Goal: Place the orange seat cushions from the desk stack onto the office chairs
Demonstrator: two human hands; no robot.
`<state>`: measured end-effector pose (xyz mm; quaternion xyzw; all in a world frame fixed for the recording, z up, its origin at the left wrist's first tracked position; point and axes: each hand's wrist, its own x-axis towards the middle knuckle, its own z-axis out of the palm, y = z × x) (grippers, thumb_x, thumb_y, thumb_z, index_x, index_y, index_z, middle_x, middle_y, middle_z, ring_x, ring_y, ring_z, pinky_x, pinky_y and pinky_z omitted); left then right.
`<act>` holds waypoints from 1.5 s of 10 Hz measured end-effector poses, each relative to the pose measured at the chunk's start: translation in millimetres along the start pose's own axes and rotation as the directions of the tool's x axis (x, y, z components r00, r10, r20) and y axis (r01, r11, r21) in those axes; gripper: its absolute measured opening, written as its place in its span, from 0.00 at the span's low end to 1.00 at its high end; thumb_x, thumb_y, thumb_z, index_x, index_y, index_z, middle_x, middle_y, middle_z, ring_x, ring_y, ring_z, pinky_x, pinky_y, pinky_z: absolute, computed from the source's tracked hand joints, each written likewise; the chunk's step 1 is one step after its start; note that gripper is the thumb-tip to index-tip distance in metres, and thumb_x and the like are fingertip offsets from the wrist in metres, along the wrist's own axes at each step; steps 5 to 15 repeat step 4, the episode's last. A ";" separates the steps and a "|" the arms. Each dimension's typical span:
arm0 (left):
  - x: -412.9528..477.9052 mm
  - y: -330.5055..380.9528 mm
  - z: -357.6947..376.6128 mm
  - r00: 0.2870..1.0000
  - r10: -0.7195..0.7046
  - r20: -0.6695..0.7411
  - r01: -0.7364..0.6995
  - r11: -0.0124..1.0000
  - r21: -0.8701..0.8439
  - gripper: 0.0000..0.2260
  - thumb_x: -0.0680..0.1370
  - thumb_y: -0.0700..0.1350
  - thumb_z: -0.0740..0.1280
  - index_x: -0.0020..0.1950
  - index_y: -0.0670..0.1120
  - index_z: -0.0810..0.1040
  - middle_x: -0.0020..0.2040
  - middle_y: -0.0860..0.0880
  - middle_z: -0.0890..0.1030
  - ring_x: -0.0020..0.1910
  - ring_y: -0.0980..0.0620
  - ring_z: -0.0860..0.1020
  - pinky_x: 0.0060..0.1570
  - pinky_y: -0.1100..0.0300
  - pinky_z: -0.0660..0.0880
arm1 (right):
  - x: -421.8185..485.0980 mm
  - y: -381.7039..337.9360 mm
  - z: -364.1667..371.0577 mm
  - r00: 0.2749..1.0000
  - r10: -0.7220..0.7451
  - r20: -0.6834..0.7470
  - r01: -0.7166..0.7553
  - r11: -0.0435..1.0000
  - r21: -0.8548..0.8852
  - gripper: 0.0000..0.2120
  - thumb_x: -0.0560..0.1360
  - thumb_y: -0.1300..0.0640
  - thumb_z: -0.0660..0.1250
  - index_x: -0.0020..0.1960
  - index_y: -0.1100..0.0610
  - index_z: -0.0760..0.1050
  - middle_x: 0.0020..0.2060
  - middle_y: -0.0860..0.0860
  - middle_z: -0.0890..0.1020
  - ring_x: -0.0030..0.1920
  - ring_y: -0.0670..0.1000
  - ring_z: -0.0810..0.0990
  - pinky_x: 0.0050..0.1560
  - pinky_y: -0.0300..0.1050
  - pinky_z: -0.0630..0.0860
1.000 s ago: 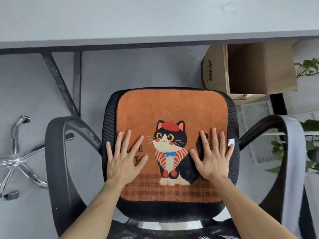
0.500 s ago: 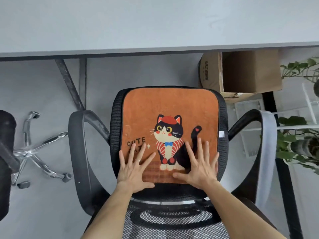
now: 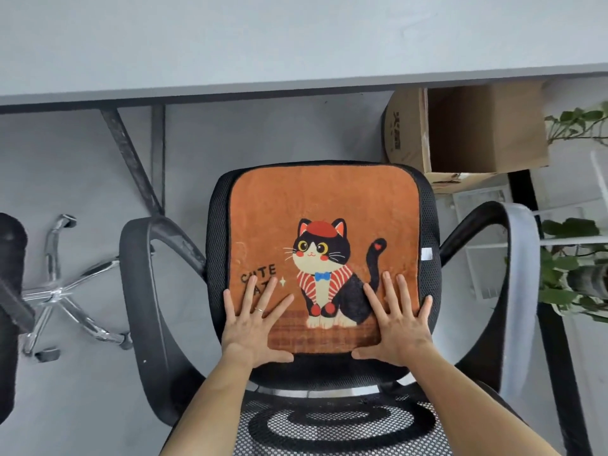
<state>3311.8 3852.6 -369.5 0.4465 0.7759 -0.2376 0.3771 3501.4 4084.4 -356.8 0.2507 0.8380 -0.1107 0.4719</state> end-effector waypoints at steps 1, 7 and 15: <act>-7.3 3.6 -11.7 0.998 -0.003 0.065 0.003 1.000 0.000 0.52 0.66 0.81 0.54 0.69 0.63 0.19 0.69 0.49 0.15 0.69 0.36 0.19 0.65 0.24 0.34 | -7.3 -5.8 -11.6 0.999 0.011 0.039 -0.010 1.000 -0.018 0.65 0.58 0.15 0.56 0.71 0.42 0.16 0.69 0.53 0.16 0.72 0.61 0.18 0.69 0.78 0.37; -25.7 -4.0 -171.8 0.993 0.075 -0.090 -0.088 0.985 -0.151 0.19 0.82 0.54 0.55 0.69 0.49 0.74 0.61 0.44 0.79 0.58 0.41 0.79 0.54 0.50 0.77 | -34.5 -6.8 -170.7 0.999 -0.017 0.051 0.007 0.983 0.184 0.29 0.79 0.36 0.56 0.76 0.49 0.66 0.70 0.55 0.74 0.66 0.59 0.76 0.60 0.53 0.75; -25.7 -4.0 -171.8 0.993 0.075 -0.090 -0.088 0.985 -0.151 0.19 0.82 0.54 0.55 0.69 0.49 0.74 0.61 0.44 0.79 0.58 0.41 0.79 0.54 0.50 0.77 | -34.5 -6.8 -170.7 0.999 -0.017 0.051 0.007 0.983 0.184 0.29 0.79 0.36 0.56 0.76 0.49 0.66 0.70 0.55 0.74 0.66 0.59 0.76 0.60 0.53 0.75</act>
